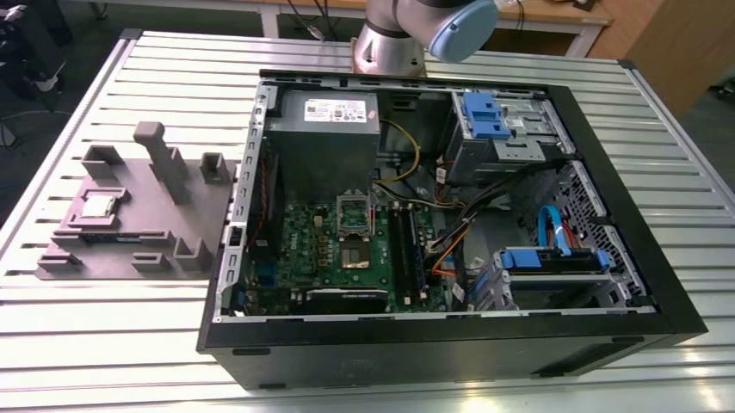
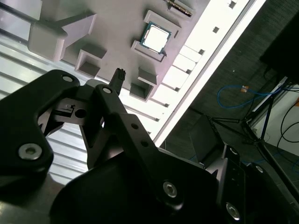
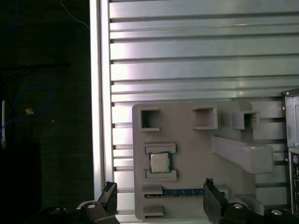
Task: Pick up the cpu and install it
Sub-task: 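Pick up the cpu and move it towards the insertion slot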
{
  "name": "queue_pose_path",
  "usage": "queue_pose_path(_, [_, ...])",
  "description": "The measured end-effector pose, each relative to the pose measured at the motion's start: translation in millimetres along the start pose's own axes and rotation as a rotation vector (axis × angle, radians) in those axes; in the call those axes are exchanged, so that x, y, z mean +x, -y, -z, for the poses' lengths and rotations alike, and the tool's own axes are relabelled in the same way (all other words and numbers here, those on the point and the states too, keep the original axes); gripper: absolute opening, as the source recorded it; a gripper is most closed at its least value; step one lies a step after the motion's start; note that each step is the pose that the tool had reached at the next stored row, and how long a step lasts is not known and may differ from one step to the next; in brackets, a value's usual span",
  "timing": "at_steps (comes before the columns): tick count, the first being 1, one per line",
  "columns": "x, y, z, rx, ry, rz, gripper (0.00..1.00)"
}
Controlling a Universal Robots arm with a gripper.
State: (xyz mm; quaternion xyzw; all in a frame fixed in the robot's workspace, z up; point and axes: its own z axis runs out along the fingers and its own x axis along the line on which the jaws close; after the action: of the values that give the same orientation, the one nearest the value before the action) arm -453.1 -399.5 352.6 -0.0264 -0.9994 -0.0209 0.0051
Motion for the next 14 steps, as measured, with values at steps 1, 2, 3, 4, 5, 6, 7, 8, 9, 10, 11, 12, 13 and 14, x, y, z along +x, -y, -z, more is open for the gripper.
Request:
queue_pose_path(1, [0.0, 0.0, -0.1, 0.0, 0.0001, 0.0, 0.82])
queue_pose_path(2, [0.0, 0.0, -0.2, -0.0001, 0.0002, 0.0, 0.82])
queue_pose_path(3, [0.0, 0.0, -0.2, -0.0001, 0.0002, 0.0, 0.82])
queue_pose_path(4, [0.0, 0.0, -0.2, -0.0001, 0.0002, 0.0, 0.82])
queue_pose_path(5, [-0.1, 0.0, -1.0, -0.0003, 0.0005, 0.0, 0.82])
queue_pose_path(6, [0.0, 0.1, -2.5, -0.0004, 0.0005, 0.0, 0.82])
queue_pose_path(7, [-0.1, 0.2, -4.1, -0.0002, 0.0002, 0.0, 0.82])
queue_pose_path(8, [-0.1, 0.2, -5.8, -0.0003, -0.0001, 0.0, 0.82])
queue_pose_path(9, [-0.1, 0.3, -7.6, -0.0003, -0.0003, 0.002, 0.82])
queue_pose_path(10, [-0.1, 0.3, -9.3, -0.0002, -0.0011, 0.012, 0.82])
queue_pose_path(11, [-0.1, 0.4, -10.7, 0.0, -0.0018, 0.03, 0.82])
queue_pose_path(12, [-0.2, 0.5, -11.9, 0.0002, -0.0027, 0.049, 0.82])
queue_pose_path(13, [-0.2, 0.5, -13.0, 0.0003, -0.0032, 0.061, 0.82])
queue_pose_path(14, [-0.2, 0.6, -14.4, -0.0001, -0.0032, 0.062, 0.82])
